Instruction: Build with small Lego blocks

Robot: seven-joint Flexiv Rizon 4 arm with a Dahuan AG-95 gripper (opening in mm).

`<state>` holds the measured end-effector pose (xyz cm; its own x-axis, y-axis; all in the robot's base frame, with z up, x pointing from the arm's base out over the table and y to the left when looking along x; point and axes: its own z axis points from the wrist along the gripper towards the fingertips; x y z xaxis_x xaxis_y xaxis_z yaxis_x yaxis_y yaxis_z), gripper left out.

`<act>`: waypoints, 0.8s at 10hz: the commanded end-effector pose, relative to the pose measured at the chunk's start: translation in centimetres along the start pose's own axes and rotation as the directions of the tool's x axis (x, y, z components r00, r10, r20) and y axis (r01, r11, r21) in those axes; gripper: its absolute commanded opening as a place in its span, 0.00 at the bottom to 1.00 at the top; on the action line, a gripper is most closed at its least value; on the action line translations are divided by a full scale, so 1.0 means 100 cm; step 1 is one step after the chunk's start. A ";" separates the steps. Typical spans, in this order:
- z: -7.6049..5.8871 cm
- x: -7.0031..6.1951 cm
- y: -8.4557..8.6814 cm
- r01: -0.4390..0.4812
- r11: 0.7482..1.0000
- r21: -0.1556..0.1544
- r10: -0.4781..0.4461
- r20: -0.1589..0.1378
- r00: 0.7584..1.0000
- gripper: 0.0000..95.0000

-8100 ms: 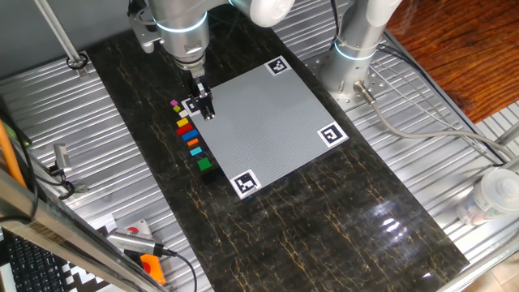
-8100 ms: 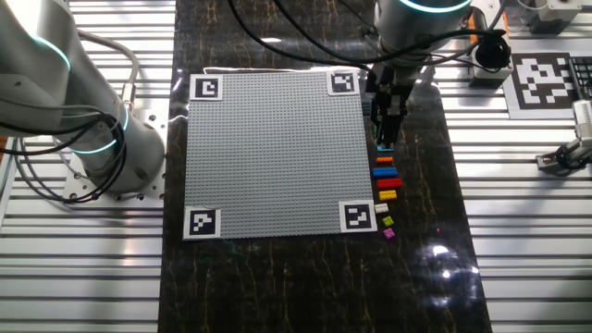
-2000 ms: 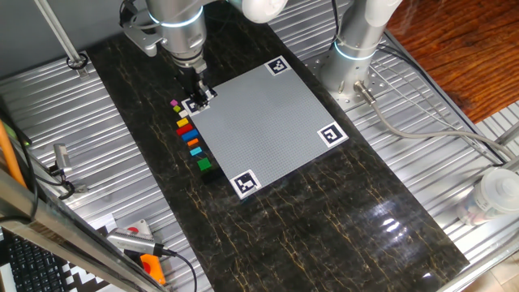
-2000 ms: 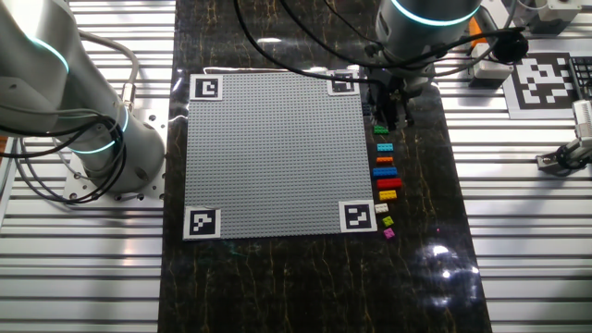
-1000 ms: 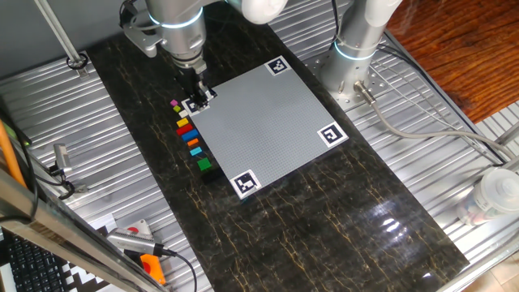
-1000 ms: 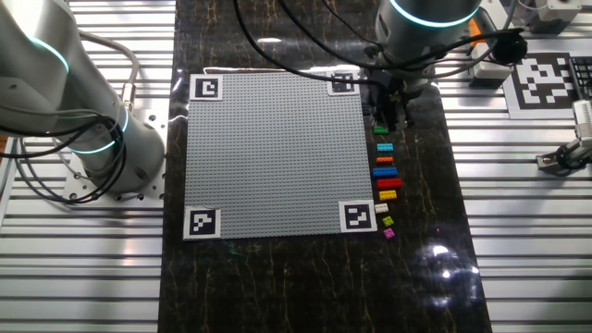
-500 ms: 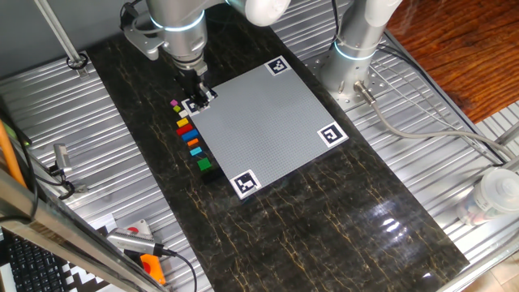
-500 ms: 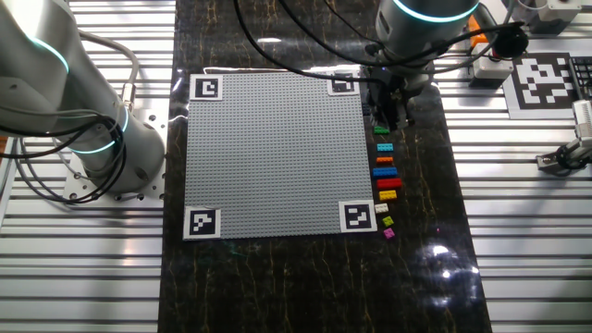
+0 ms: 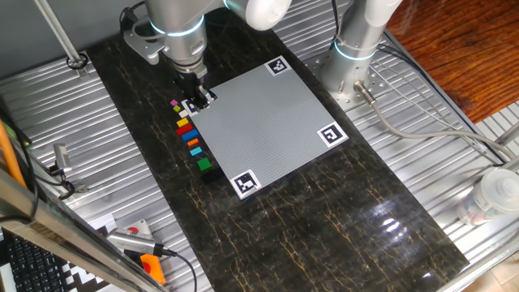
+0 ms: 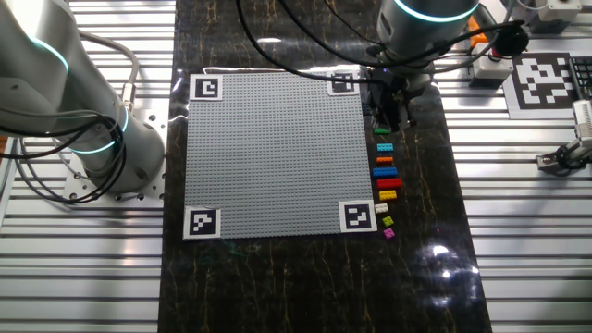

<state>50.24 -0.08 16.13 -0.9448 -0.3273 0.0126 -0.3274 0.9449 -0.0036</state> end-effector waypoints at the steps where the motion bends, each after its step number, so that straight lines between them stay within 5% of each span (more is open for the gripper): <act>1: 0.000 0.000 -0.001 -0.008 1.000 -0.002 0.008 0.003 1.000 0.00; 8: 0.000 0.000 -0.001 -0.017 1.000 -0.009 0.017 0.016 1.000 0.00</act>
<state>50.34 -0.11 16.11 -0.9491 -0.3150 -0.0011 -0.3150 0.9490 0.0082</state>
